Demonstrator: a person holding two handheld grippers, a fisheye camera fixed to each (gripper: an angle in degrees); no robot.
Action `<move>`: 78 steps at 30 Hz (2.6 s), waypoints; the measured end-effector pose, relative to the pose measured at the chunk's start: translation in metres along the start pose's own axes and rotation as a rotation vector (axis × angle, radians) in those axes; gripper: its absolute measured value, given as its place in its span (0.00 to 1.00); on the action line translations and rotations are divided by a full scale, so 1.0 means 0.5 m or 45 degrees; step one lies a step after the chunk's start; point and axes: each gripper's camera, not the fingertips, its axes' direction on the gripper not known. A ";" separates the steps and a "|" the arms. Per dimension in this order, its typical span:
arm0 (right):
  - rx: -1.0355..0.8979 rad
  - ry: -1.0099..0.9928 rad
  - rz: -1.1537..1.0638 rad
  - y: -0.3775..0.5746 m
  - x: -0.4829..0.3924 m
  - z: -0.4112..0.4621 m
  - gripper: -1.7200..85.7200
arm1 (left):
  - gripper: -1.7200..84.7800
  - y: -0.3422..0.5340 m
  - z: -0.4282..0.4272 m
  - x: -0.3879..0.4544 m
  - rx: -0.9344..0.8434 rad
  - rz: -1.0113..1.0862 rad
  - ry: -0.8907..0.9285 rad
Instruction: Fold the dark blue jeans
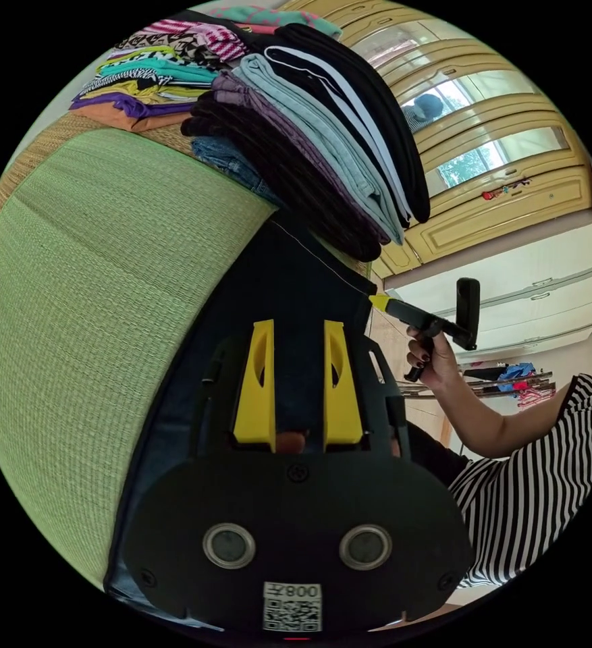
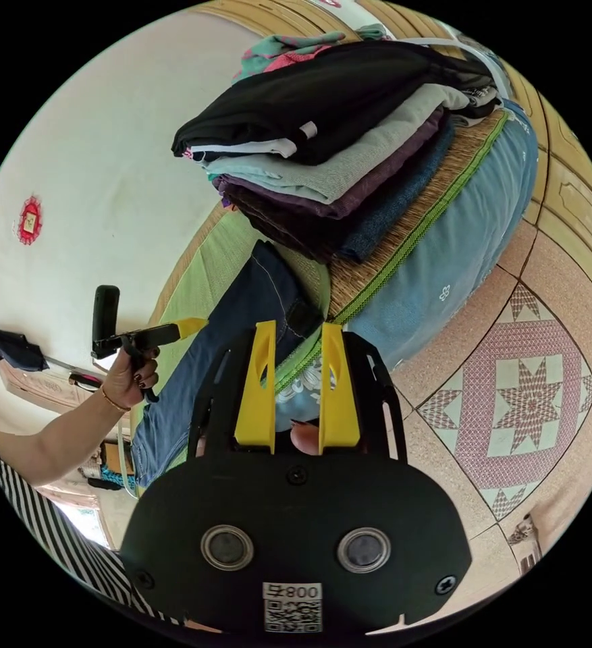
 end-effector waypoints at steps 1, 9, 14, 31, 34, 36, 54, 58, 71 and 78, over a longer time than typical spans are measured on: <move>0.002 -0.014 0.008 -0.002 0.008 -0.006 0.14 | 0.15 -0.011 0.008 -0.003 -0.003 -0.002 0.002; 0.002 -0.036 -0.009 -0.024 0.078 -0.071 0.13 | 0.14 -0.153 0.105 -0.024 -0.036 -0.006 0.031; 0.009 -0.120 0.030 -0.043 0.130 -0.096 0.13 | 0.14 -0.227 0.138 -0.030 -0.028 0.006 0.027; 0.027 -0.328 0.153 -0.070 0.248 -0.150 0.10 | 0.15 -0.553 0.210 -0.066 -0.178 0.146 -0.171; 0.024 -0.359 0.155 -0.071 0.257 -0.152 0.10 | 0.14 -0.574 0.220 -0.055 -0.222 0.227 -0.247; 0.021 -0.370 0.148 -0.070 0.260 -0.152 0.10 | 0.12 -0.582 0.213 -0.058 -0.227 0.241 -0.225; 0.066 -0.419 0.056 -0.032 0.138 -0.167 0.09 | 0.03 -0.524 0.022 -0.034 -0.151 0.284 -0.093; 0.089 -0.454 -0.024 -0.017 0.069 -0.176 0.09 | 0.03 -0.473 -0.065 -0.023 -0.069 0.324 -0.066; -0.060 -0.686 -0.553 0.078 -0.361 -0.101 0.09 | 0.03 -0.087 -0.448 -0.066 0.324 0.256 -0.028; -0.375 -0.775 -0.830 0.198 -0.627 0.085 0.08 | 0.03 0.181 -0.591 -0.140 0.427 0.072 -0.033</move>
